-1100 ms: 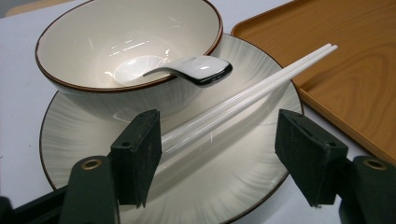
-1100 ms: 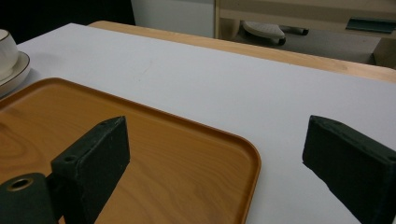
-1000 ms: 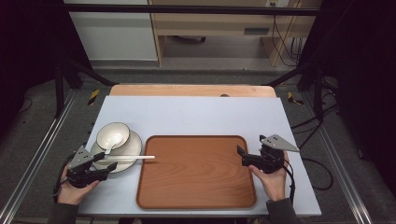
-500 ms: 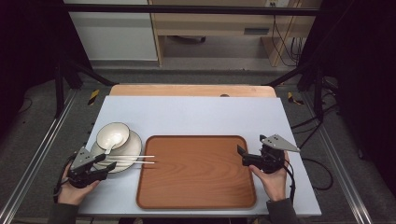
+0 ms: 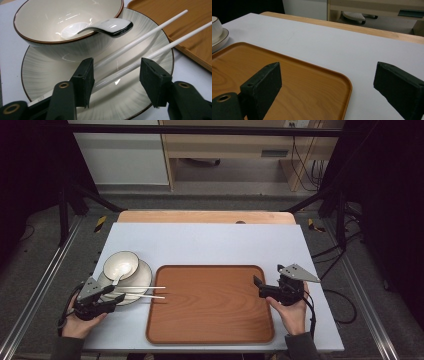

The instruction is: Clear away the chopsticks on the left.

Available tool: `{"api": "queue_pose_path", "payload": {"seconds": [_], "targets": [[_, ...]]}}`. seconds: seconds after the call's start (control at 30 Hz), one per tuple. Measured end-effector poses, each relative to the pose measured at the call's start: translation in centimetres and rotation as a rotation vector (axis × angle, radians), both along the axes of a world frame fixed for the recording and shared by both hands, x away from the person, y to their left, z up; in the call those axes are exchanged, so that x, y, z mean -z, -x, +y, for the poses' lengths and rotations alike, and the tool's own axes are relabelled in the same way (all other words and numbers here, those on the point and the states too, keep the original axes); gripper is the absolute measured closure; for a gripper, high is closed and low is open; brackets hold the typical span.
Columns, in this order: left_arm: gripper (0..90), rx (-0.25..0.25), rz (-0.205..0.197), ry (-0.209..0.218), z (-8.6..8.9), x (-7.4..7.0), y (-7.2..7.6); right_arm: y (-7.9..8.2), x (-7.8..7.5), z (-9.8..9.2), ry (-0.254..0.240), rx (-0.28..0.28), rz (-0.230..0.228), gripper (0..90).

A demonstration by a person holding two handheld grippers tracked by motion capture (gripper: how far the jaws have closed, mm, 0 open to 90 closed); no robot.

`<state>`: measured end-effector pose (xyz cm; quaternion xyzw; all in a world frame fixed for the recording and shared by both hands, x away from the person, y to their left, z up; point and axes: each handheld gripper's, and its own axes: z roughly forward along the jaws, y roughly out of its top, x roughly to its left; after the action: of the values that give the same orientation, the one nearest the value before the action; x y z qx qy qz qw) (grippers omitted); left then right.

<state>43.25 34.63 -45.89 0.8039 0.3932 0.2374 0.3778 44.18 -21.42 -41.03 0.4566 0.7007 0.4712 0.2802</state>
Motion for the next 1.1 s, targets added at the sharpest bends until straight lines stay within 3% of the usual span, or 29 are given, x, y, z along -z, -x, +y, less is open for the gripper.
{"api": "queue_pose_path", "payload": {"seconds": [0.37,0.43,0.83,1.0,1.1], "targets": [[54.4,0.011,0.014,0.002,0.0,-0.2,0.2,0.0,0.0,0.0,0.003,0.001,0.001,8.1],[60.1,0.013,0.018,0.001,-0.2,-0.3,0.1,0.0,0.0,0.0,-0.002,0.002,0.001,8.2],[71.4,0.04,0.048,-0.002,-0.8,-0.6,0.0,0.0,0.1,0.0,0.004,-0.002,0.001,8.6],[72.8,0.042,0.057,0.001,-1.0,-0.7,0.0,0.0,0.1,0.0,0.002,-0.002,0.002,8.6],[68.9,0.045,0.061,0.002,-1.1,-0.5,-0.2,0.0,0.1,0.0,0.005,-0.002,0.002,8.6]]}}
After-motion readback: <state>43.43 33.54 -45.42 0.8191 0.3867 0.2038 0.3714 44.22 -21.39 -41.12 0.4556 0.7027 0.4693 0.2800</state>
